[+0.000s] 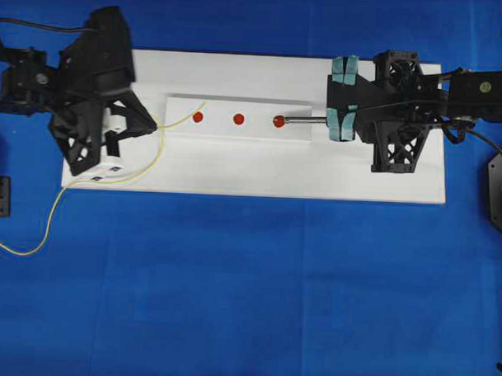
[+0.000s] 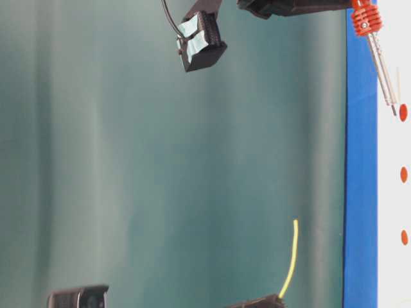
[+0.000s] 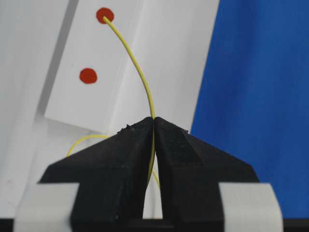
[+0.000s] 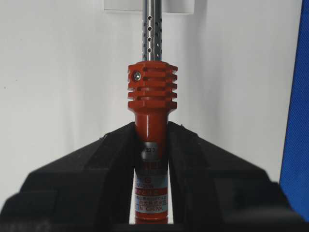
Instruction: Touch the tip of the soldering iron to the tip of the solder at the mark.
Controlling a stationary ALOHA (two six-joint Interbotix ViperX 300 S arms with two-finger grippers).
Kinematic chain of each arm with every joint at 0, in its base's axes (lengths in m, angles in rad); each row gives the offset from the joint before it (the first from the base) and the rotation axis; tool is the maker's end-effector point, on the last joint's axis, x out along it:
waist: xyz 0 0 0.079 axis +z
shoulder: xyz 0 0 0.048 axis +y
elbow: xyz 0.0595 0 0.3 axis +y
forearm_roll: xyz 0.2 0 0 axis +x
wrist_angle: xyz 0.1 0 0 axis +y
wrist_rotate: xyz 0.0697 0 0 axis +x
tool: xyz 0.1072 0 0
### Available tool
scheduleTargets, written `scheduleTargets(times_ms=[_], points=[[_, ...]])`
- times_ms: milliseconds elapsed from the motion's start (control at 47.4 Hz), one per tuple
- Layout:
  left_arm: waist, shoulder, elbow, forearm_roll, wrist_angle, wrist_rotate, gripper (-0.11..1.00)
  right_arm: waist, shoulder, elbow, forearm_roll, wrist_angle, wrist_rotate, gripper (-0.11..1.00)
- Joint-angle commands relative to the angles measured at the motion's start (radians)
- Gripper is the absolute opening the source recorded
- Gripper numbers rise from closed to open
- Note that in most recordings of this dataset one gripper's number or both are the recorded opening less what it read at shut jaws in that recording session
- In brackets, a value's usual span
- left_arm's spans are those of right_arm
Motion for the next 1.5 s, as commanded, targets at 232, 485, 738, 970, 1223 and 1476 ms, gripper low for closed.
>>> scheduleTargets(times_ms=[232,485,738,970,1223,1476], points=[[-0.002,-0.058,0.023,0.003,-0.025,0.000,0.01,-0.002,-0.149,0.009,-0.003,-0.006,0.002,0.06],[-0.002,-0.098,0.054,0.003,-0.026,0.000,0.01,-0.008,-0.376,0.129,-0.003,-0.025,0.032,0.06],[0.002,-0.141,0.117,0.003,-0.063,0.012,0.01,-0.012,-0.535,0.233,-0.005,-0.058,0.098,0.06],[-0.008,-0.179,0.155,0.000,-0.110,-0.005,0.01,-0.011,-0.526,0.236,0.002,-0.098,0.135,0.06],[-0.106,-0.204,0.164,0.000,-0.112,-0.112,0.01,0.091,-0.532,0.202,0.046,-0.106,0.210,0.06],[-0.324,-0.189,0.167,0.000,-0.172,-0.215,0.01,0.360,-0.515,0.187,0.048,-0.176,0.285,0.06]])
